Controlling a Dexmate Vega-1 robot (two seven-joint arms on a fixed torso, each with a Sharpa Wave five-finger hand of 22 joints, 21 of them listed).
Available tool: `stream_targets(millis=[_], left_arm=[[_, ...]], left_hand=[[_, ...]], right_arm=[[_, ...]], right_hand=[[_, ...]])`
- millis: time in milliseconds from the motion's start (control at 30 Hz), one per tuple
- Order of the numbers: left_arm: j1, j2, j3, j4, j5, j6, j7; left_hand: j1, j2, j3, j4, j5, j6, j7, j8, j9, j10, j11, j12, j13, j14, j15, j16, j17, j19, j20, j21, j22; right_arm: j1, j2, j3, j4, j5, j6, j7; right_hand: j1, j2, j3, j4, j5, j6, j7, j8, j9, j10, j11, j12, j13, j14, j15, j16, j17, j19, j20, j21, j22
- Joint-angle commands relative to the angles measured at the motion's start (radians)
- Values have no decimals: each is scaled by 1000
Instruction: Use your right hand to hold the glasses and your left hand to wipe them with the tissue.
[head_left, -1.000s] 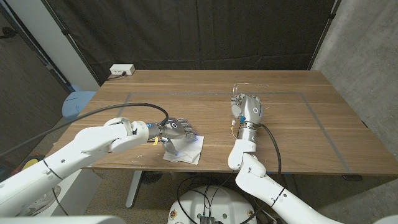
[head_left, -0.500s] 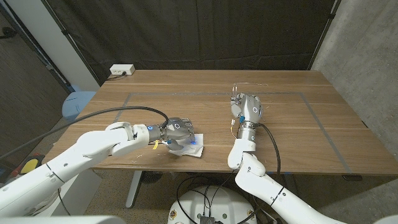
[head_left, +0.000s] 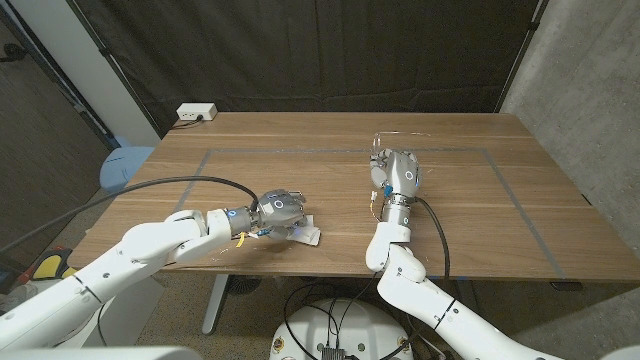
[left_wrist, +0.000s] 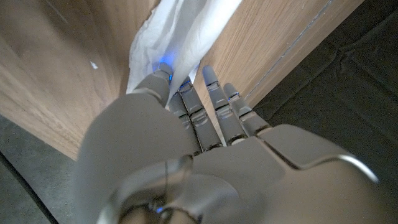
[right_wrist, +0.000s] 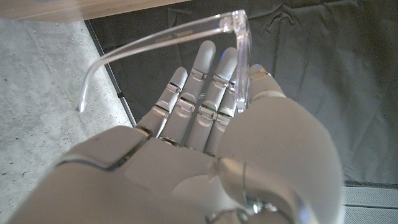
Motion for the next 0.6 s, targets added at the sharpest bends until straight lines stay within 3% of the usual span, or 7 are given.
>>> stream_targets(millis=[33, 600], left_arm=[[40, -220, -19, 155, -16, 130, 411], [-58, -424, 20, 343, -91, 155, 812]], left_hand=[[4, -4, 3, 4, -4, 26, 22, 1, 6, 24, -7, 15, 9, 18, -165, -2, 3, 3, 4, 8, 3], [22, -19, -6, -1, -5, 66, 27, -1, 5, 61, -10, 57, 35, 43, -171, -8, 16, -2, -4, 16, 4]], right_arm=[[5, 4, 4, 10, 21, 41, -4], [-26, -11, 28, -42, 67, 122, -11]], right_hand=[[25, 20, 4, 2, 0, 48, -44, 5, 2, 4, 1, -6, 4, 8, -94, -2, 3, -7, -32, 6, 2], [25, 18, 5, 1, -1, 49, -44, 4, 3, 9, 1, -11, 7, 11, -94, -7, 6, -11, -31, 18, -2]])
